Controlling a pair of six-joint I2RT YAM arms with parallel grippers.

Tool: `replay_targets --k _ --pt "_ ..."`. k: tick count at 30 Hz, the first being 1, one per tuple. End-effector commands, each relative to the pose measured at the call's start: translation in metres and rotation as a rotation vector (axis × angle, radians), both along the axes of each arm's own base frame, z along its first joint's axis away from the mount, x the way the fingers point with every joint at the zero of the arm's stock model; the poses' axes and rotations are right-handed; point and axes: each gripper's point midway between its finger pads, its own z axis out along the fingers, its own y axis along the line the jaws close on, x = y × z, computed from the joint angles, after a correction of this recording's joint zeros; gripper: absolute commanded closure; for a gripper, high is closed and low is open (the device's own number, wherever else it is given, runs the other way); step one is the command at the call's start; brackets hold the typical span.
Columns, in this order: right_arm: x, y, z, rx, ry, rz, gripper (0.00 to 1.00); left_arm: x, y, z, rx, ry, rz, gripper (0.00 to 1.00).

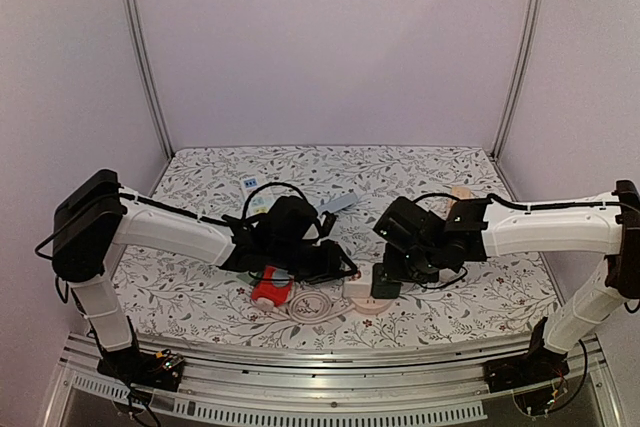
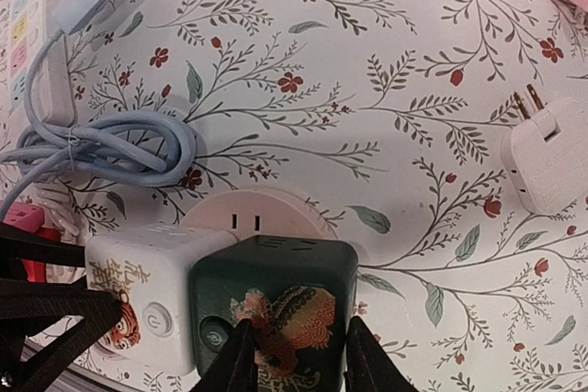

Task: Pull the plug off the socket
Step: Remove the plug from the socket.

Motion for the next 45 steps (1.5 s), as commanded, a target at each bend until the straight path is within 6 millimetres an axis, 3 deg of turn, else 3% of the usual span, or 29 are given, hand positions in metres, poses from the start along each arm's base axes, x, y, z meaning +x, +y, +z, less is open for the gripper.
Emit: replay_targets --k 1,8,12,17,21,33,45 --pt "-0.003 0.023 0.021 0.051 -0.030 0.050 0.66 -0.024 0.018 -0.050 0.162 0.065 -0.040 0.64" --pt "-0.010 0.000 0.022 -0.013 -0.044 0.049 0.41 -0.026 0.025 -0.048 0.196 0.060 -0.042 0.63" --pt "-0.012 -0.008 0.025 -0.023 -0.053 0.047 0.33 -0.022 0.024 -0.035 0.190 0.029 -0.043 0.55" --pt "-0.010 -0.002 0.023 -0.045 -0.043 0.064 0.25 -0.015 0.024 -0.009 0.168 -0.031 -0.031 0.43" --pt "-0.008 0.004 0.016 -0.074 -0.026 0.070 0.22 -0.014 0.022 0.003 0.153 -0.057 -0.043 0.35" --pt "-0.004 0.004 0.000 -0.120 -0.012 0.047 0.18 -0.022 0.003 -0.001 0.096 -0.034 -0.120 0.26" --pt "0.000 0.005 -0.008 -0.160 -0.015 0.033 0.25 -0.022 -0.003 -0.009 0.100 -0.016 -0.128 0.43"
